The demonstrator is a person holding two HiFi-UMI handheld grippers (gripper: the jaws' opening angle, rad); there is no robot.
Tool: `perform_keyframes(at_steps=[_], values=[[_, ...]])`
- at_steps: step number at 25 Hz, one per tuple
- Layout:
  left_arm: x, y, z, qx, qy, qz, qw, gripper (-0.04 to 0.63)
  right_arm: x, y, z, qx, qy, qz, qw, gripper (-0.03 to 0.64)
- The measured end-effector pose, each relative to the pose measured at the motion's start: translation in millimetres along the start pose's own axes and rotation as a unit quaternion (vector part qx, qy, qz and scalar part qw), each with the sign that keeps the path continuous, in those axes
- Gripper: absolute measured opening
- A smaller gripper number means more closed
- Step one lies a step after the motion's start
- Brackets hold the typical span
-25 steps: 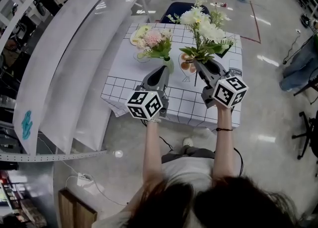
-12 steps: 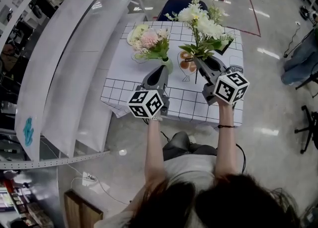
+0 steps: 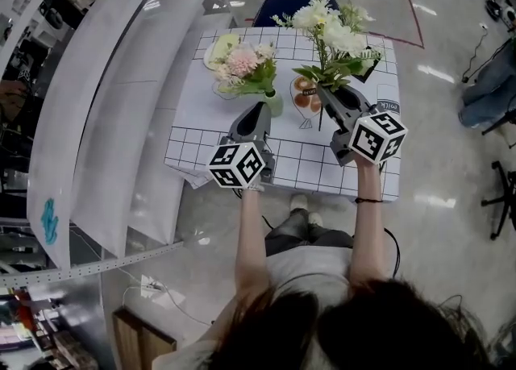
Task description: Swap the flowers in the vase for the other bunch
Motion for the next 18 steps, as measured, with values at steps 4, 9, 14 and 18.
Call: perform_keyframes(at_steps=[4, 9, 14, 18], values=[[6.2, 10.6, -2.6, -0.007, 0.004, -0.005, 1.0000, 0.056, 3.7, -2.2, -2.4, 0.006, -0.003, -0.006, 1.000, 0.058], [10.9, 25.9, -9.3, -0.030, 0.007, -0.003, 0.9995, 0.100, 7.5, -6.5, -7.8, 0.008, -0.003, -0.013, 1.000, 0.058], [19.3, 31.5, -16.4, -0.038, 0.019, -0.008, 0.9991, 0.122, 9.5, -11.7, -6.5, 0.018, -0.015, -0.019, 1.000, 0.058], [25.7, 37.7, -18.4, -0.043, 0.025, -0.005, 0.9988, 0.133, 13.7, -16.5, -10.6, 0.021, -0.009, -0.025, 0.999, 0.057]])
Point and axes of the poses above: the fingertips, and each gripper's own axes: x forward along the fingers, y to its left, z out of its top, the point moved 3 cm from there along -x, backward along the fingers, and after that the axes turned 2 degrees about z, right-handed, at the moved point
